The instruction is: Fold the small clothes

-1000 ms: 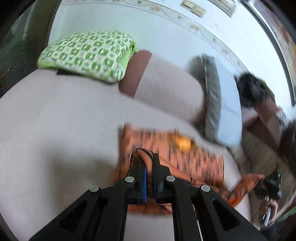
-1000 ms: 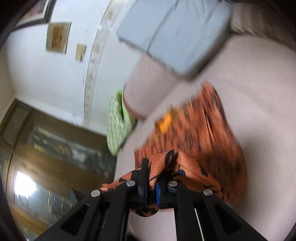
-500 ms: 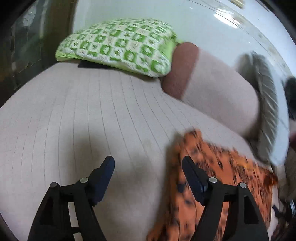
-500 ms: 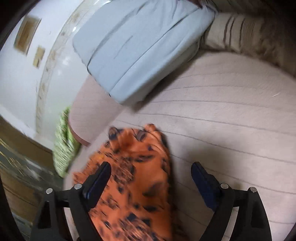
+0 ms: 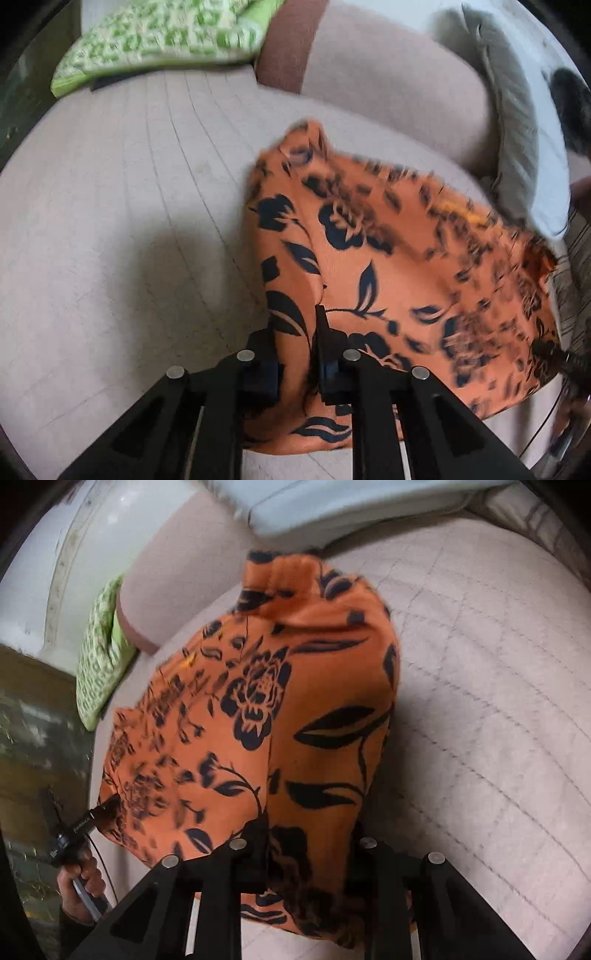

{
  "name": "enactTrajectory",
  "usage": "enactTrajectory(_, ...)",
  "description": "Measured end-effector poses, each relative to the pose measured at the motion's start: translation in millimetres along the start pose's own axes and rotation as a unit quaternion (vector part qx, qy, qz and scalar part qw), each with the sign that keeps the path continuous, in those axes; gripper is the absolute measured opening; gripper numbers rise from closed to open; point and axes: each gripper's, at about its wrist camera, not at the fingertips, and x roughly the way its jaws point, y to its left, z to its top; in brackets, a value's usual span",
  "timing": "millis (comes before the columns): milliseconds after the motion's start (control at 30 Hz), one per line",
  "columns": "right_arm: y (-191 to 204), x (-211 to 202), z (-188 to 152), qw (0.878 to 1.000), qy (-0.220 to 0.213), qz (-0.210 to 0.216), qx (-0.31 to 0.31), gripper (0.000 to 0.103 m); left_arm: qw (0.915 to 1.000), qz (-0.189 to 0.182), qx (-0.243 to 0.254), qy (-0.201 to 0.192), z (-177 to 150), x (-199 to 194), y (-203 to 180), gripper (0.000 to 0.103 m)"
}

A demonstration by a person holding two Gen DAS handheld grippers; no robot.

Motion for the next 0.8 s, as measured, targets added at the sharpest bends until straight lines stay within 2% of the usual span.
enactTrajectory(100,27.2,-46.4,-4.4,0.999,-0.040,0.018,-0.017,0.021,0.9979,-0.005,0.034,-0.054,-9.0,-63.1,-9.7,0.013)
enactTrajectory(200,39.3,-93.5,-23.6,0.997,-0.061,0.032,-0.035,0.020,0.9949,-0.011,0.041,-0.091,-40.6,-122.9,-8.5,0.013)
enactTrajectory(300,26.2,-109.7,-64.1,0.998,-0.049,0.036,-0.032,0.021,0.9955,-0.019,0.032,-0.087,-98.2,-151.3,5.7,0.015)
enactTrajectory(333,19.1,-102.3,-80.7,0.999,-0.038,0.024,-0.027,0.026,0.9965,-0.015,0.031,-0.076,-127.7,-147.0,13.5,0.020)
enactTrajectory(367,5.7,-87.1,-103.7,1.000,-0.020,0.008,-0.023,0.029,0.9972,-0.010,0.032,-0.066,-141.9,-134.6,11.2,0.032)
enactTrajectory(400,-10.0,-66.8,-121.9,1.000,0.009,0.003,-0.011,0.054,0.9983,-0.002,0.037,-0.045,-158.7,-117.5,15.3,0.041)
enactTrajectory(433,-24.8,-49.9,-135.0,0.999,0.039,-0.011,0.009,0.086,0.9990,0.025,0.036,-0.002,-178.0,-93.7,24.6,0.049)
enactTrajectory(467,-33.5,-44.0,-142.8,0.999,0.041,-0.025,0.019,0.086,0.9984,0.042,0.030,0.025,-184.8,-83.6,31.7,0.050)
enactTrajectory(500,-33.5,-54.8,-149.0,1.000,0.001,-0.011,0.007,0.085,0.9996,0.023,0.004,0.019,-189.0,-85.7,41.7,0.050)
enactTrajectory(533,-31.3,-66.3,-149.8,1.000,-0.016,-0.012,0.007,0.086,0.9996,0.017,-0.021,-0.002,-187.7,-94.7,47.1,0.050)
enactTrajectory(567,-29.4,-77.1,-147.4,0.999,-0.033,-0.020,0.011,0.086,0.9980,0.033,-0.041,-0.034,-186.2,-113.2,48.7,0.049)
enactTrajectory(600,-26.9,-89.5,-143.7,0.998,-0.059,-0.031,0.010,0.086,0.9958,0.043,-0.040,-0.070,-182.2,-132.3,45.5,0.049)
enactTrajectory(667,-17.6,-109.4,-132.8,0.992,-0.105,-0.071,0.007,0.086,0.9923,0.033,-0.010,-0.119,-174.5,-162.6,28.7,0.051)
enactTrajectory(700,-11.6,-121.5,-129.0,0.989,-0.130,-0.064,0.004,0.086,0.9902,0.020,0.009,-0.138,-173.9,-174.8,16.5,0.054)
enactTrajectory(733,-5.4,-125.7,-122.9,0.989,-0.141,-0.038,0.004,0.086,0.9886,0.010,0.026,-0.148,-174.5,-180.1,5.9,0.060)
enactTrajectory(800,4.5,-118.2,-111.7,0.991,-0.128,0.040,0.008,0.086,0.9851,-0.012,0.065,-0.159,-178.6,-177.9,-17.1,0.067)
